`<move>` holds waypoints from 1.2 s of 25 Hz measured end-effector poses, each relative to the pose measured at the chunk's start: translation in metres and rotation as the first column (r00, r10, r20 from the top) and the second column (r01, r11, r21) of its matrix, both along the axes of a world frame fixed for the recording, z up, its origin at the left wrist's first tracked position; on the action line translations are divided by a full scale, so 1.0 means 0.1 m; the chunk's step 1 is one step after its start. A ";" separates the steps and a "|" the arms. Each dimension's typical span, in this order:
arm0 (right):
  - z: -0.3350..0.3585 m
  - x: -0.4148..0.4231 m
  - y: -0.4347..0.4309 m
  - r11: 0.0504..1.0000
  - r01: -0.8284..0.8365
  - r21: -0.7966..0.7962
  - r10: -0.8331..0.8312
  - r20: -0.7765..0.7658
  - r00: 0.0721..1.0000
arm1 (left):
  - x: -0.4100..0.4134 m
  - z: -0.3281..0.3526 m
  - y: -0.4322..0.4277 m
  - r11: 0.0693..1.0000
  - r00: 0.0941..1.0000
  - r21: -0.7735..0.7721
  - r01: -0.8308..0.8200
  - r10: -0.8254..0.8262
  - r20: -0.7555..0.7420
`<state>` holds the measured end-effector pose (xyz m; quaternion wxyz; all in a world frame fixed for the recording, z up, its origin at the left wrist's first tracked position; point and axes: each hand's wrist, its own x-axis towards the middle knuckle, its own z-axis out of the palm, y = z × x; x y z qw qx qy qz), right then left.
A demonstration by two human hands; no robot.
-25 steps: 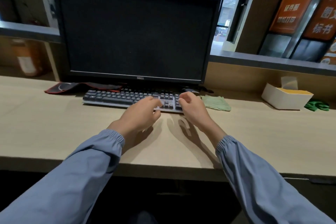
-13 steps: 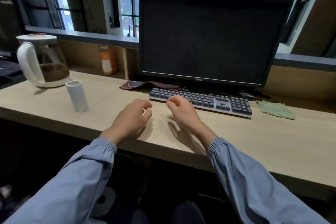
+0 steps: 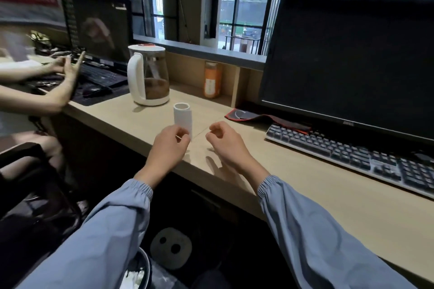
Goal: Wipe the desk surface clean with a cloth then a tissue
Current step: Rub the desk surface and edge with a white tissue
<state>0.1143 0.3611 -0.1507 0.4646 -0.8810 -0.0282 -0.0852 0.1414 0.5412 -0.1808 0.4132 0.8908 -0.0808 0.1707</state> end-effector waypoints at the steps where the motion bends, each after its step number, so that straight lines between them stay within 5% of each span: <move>1: 0.00 0.08 0.08 1.000 -0.012 0.009 0.012 -0.007 1.000 | 0.07 -0.01 0.08 0.997 0.999 -0.056 -0.046 0.045 -0.008; 6: 0.04 0.40 0.38 0.994 -0.014 0.108 0.021 -0.066 0.998 | 0.39 -0.03 0.30 0.917 0.991 -0.393 -0.068 0.018 -0.130; 11: -0.03 0.60 0.54 0.987 0.035 0.157 -0.029 -0.039 0.999 | 0.58 0.12 0.19 0.875 0.973 -0.481 0.056 -0.156 -0.171; 18: 0.02 0.50 0.31 0.967 0.116 0.225 -0.143 0.110 0.984 | 0.50 0.16 0.12 0.833 0.979 -0.541 0.117 -0.188 -0.079; 24: 0.14 0.11 -0.02 0.947 0.165 0.274 -0.215 0.162 0.963 | 0.06 0.26 -0.23 0.652 0.889 -0.738 0.174 -0.426 -0.167; 28: 0.19 -0.19 -0.24 0.954 0.241 0.178 -0.282 0.270 0.921 | -0.23 0.25 -0.48 0.451 0.787 -0.878 0.161 -0.595 -0.162; 30: 0.21 -0.33 -0.34 0.953 0.247 0.174 -0.288 0.279 0.916 | -0.35 0.23 -0.60 0.447 0.761 -0.876 0.182 -0.628 -0.163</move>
